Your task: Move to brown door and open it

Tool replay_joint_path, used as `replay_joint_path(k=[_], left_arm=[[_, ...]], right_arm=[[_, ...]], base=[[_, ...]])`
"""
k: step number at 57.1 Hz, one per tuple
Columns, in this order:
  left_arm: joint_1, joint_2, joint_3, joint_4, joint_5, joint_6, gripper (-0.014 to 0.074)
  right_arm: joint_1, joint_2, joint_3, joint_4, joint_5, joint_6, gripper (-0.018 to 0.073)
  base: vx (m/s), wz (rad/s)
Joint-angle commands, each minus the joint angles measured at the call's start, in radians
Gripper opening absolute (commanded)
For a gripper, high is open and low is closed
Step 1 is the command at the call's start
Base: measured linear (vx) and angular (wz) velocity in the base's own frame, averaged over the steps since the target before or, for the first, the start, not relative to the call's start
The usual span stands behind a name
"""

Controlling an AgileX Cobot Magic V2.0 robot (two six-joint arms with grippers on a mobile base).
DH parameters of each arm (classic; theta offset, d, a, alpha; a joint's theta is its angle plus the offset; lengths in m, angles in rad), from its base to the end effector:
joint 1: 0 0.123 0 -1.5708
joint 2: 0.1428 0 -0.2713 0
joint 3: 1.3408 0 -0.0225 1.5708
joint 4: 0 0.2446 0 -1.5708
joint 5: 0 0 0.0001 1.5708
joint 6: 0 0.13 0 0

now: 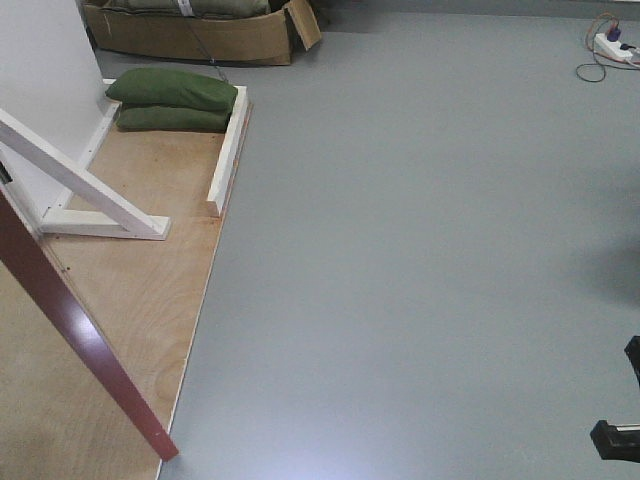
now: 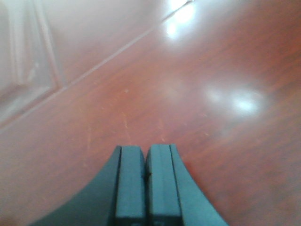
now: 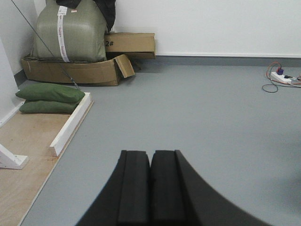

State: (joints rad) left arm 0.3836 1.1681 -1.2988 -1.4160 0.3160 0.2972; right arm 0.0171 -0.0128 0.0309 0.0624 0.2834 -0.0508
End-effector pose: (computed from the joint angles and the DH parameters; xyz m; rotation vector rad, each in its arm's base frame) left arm 0.2804 0.0700 0.4806 -0.7806 1.2363 -0.8163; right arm 0.1004 0.0040 0.1698 -0.0197 1.7846 0.0344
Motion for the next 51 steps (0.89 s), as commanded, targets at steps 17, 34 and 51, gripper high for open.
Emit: replay_joint_path(k=[17, 34, 51], left_arm=[[-0.053, -0.018, -0.029, -0.033, 0.073, 0.002, -0.0006], [-0.053, -0.018, -0.029, -0.033, 0.073, 0.002, -0.0006], [-0.053, -0.018, -0.029, -0.033, 0.073, 0.002, -0.0006]], right_arm=[[-0.001, -0.006, 0.005, 0.000, -0.082, -0.006, 0.0000], [-0.001, -0.006, 0.005, 0.000, -0.082, -0.006, 0.0000], [-0.001, -0.006, 0.005, 0.000, -0.082, -0.006, 0.0000]], base=[[0.00, 0.00], [0.00, 0.00], [0.00, 0.00]])
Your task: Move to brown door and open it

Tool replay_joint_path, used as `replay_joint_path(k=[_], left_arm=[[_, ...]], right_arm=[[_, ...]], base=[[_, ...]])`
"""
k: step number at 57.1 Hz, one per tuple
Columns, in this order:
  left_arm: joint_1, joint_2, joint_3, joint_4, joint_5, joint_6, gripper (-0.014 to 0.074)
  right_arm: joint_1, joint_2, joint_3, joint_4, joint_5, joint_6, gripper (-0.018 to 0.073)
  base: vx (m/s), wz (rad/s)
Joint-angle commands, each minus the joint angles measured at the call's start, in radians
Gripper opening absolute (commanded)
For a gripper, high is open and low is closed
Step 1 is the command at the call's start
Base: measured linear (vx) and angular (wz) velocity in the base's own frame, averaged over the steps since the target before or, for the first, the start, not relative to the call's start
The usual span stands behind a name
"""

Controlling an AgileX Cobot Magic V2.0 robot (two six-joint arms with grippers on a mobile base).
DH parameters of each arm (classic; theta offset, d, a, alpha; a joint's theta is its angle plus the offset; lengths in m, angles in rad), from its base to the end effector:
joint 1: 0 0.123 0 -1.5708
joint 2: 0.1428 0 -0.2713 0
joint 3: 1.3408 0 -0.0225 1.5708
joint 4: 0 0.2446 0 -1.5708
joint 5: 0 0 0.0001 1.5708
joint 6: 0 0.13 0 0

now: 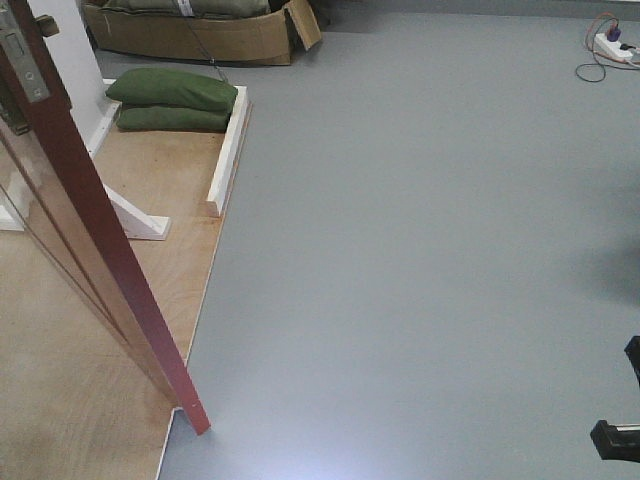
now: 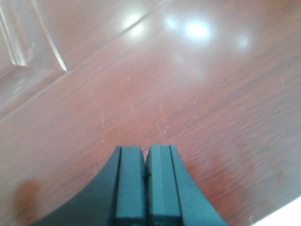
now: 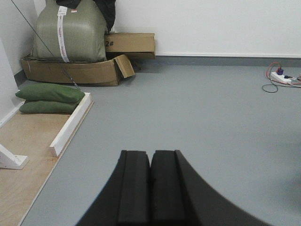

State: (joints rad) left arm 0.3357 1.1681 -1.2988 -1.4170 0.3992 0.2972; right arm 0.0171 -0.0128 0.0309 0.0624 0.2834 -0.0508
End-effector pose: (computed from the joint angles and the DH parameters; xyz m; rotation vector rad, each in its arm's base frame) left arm 0.2835 0.0459 0.4783 -0.7062 1.3162 -0.9074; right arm 0.1004 0.0040 0.1698 -0.0197 1.7846 0.0344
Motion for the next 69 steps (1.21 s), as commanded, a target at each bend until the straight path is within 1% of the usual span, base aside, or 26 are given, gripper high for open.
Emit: replay_joint_path(k=[1, 69], left_arm=[[-0.005, -0.018, -0.029, -0.032, -0.010, 0.002, -0.0006], [-0.005, -0.018, -0.029, -0.032, -0.013, 0.002, -0.0006]], right_arm=[[-0.001, -0.006, 0.005, 0.000, -0.082, -0.006, 0.0000], [-0.001, -0.006, 0.005, 0.000, -0.082, -0.006, 0.0000]], base=[[0.00, 0.00], [0.03, -0.03]])
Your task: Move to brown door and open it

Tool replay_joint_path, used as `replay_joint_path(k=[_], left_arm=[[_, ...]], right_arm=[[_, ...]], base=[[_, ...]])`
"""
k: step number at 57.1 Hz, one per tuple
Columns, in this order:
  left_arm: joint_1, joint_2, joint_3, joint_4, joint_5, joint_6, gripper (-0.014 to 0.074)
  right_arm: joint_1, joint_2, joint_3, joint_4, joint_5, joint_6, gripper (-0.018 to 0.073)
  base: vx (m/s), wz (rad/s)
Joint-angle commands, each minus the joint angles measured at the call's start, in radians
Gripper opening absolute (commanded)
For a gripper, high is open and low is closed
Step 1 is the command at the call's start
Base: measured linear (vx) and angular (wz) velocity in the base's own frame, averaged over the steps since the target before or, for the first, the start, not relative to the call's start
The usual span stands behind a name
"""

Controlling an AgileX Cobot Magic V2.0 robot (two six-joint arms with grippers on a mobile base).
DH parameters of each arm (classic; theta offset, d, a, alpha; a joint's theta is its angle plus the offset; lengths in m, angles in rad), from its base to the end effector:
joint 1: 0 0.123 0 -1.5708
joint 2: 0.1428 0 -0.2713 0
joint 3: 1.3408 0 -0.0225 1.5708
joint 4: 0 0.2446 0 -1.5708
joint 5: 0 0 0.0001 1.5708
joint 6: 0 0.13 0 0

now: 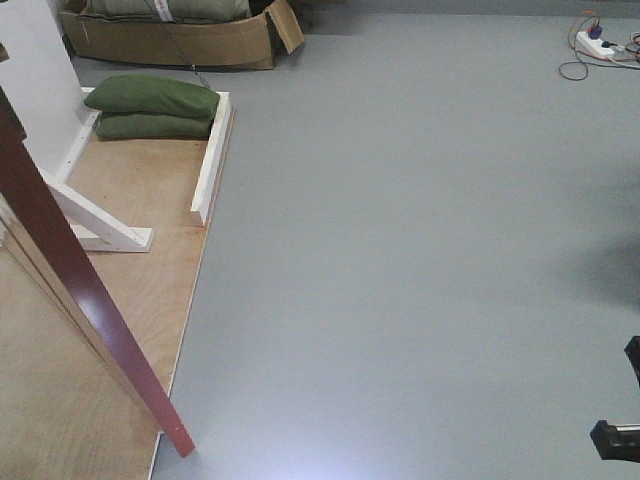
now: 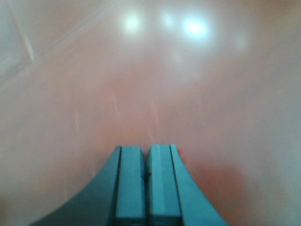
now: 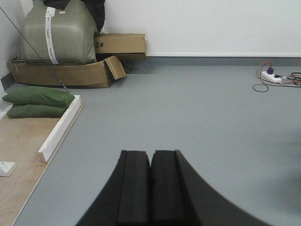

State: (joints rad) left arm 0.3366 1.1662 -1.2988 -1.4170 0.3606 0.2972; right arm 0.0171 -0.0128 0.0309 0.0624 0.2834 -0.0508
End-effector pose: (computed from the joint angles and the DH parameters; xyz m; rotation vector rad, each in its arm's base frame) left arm 0.2829 0.0509 0.4800 -0.7276 1.2878 -0.8830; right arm 0.1004 0.0040 0.1698 -0.0197 1.7846 0.0344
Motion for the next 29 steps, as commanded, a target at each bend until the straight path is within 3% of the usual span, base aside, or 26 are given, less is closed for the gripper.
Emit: replay_joint_path(k=[1, 29], left_arm=[[-0.006, -0.016, -0.029, -0.032, 0.026, 0.002, -0.0006], [-0.006, -0.015, -0.029, -0.032, 0.025, 0.002, -0.0006]], right_arm=[[-0.001, -0.006, 0.005, 0.000, -0.082, -0.006, 0.0000], [-0.001, -0.006, 0.005, 0.000, -0.082, -0.006, 0.0000]], base=[[0.08, -0.02], [0.07, -0.05]])
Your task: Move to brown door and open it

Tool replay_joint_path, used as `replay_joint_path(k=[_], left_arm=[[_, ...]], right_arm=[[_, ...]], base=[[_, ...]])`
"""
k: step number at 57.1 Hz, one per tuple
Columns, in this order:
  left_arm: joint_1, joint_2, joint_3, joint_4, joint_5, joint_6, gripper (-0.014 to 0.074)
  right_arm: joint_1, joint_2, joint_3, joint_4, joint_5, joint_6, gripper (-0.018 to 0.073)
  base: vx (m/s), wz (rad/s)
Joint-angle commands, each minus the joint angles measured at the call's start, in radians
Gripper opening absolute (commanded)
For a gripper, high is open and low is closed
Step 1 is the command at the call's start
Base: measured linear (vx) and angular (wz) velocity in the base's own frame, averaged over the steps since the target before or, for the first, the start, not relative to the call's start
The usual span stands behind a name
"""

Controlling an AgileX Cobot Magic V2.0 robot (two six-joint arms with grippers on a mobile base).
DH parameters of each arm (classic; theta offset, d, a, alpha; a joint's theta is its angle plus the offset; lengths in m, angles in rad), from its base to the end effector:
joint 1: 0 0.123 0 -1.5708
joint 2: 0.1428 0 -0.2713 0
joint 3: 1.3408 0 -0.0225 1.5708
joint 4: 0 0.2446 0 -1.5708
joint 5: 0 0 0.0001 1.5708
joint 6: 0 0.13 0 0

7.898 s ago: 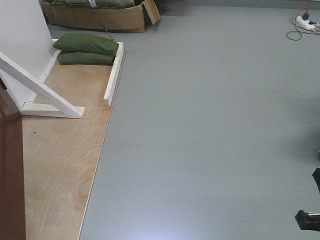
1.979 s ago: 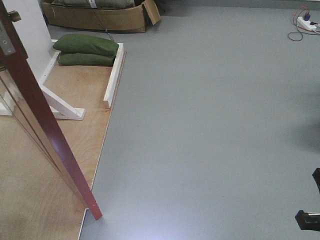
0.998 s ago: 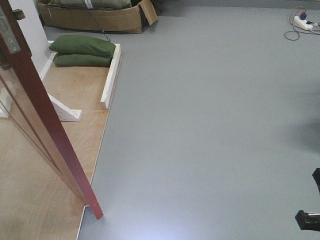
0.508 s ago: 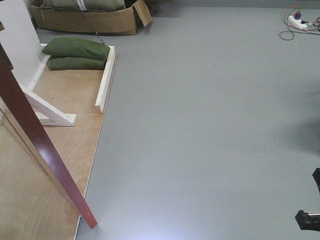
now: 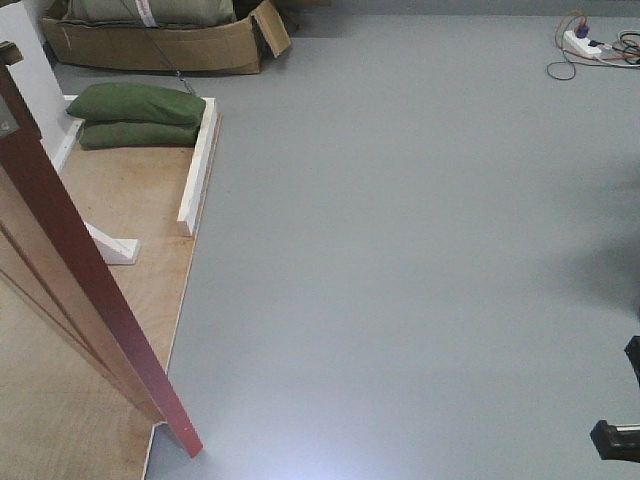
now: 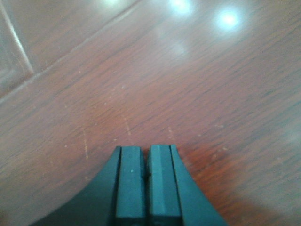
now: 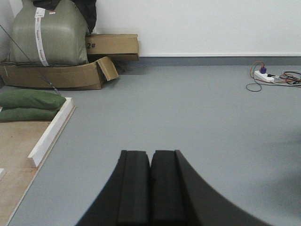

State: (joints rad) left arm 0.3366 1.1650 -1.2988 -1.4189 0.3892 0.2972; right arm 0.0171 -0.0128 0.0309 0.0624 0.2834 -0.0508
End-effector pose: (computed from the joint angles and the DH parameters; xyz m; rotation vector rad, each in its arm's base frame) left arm 0.2824 0.0471 0.4796 -0.7110 1.3057 -0.9023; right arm 0.1004 0.0040 0.1698 -0.0197 1.7846 0.0344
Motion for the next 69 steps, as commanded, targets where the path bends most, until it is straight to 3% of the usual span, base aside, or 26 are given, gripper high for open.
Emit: replay_joint_path(k=[1, 69], left_arm=[[-0.006, -0.014, -0.029, -0.030, -0.004, 0.002, -0.0006], [-0.006, -0.014, -0.029, -0.030, -0.004, 0.002, -0.0006]], right_arm=[[-0.001, -0.006, 0.005, 0.000, -0.082, -0.006, 0.0000], [-0.001, -0.006, 0.005, 0.000, -0.082, -0.006, 0.0000]], base=[[0.07, -0.06], [0.12, -0.05]])
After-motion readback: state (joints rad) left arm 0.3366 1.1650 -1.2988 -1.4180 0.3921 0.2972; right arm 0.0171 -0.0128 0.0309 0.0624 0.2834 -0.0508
